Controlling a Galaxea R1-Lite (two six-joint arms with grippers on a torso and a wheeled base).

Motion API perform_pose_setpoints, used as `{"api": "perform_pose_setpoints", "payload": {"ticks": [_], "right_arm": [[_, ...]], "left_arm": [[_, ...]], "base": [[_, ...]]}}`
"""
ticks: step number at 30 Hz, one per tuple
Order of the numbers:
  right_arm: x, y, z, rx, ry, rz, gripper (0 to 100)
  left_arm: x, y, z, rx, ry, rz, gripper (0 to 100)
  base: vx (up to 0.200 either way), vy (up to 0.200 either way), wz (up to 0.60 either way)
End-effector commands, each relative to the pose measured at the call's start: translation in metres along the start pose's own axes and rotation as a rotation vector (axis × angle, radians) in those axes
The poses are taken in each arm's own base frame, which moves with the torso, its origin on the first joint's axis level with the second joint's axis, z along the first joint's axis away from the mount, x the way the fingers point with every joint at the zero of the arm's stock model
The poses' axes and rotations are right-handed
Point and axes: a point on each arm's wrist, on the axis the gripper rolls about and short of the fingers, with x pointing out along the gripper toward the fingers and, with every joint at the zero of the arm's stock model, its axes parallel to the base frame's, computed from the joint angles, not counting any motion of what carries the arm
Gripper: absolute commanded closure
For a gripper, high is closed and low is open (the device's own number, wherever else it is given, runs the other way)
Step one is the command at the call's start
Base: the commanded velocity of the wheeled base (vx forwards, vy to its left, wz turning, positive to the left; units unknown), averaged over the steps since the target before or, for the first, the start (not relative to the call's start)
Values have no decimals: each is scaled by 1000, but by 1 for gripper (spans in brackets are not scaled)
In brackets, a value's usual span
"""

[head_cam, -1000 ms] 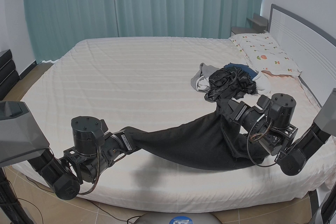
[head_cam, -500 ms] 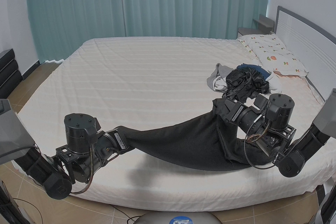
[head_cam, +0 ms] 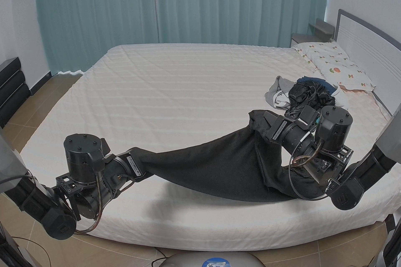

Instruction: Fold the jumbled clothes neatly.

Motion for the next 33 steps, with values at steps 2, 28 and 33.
{"api": "perform_pose_setpoints", "payload": {"ticks": [2, 28, 33], "right_arm": [[-2, -7, 3, -1, -5, -22, 100], [-97, 2, 42, -6, 13, 20, 100], [-124, 18, 71, 5, -24, 69, 100]], "left_arm": [[1, 0, -1, 3, 3, 1, 100], [-42, -16, -4, 22, 29, -114, 100], [-65, -23, 14, 22, 18, -144, 100]], "base": [[0, 0, 0], [-138, 0, 0], [-80, 0, 0]]}}
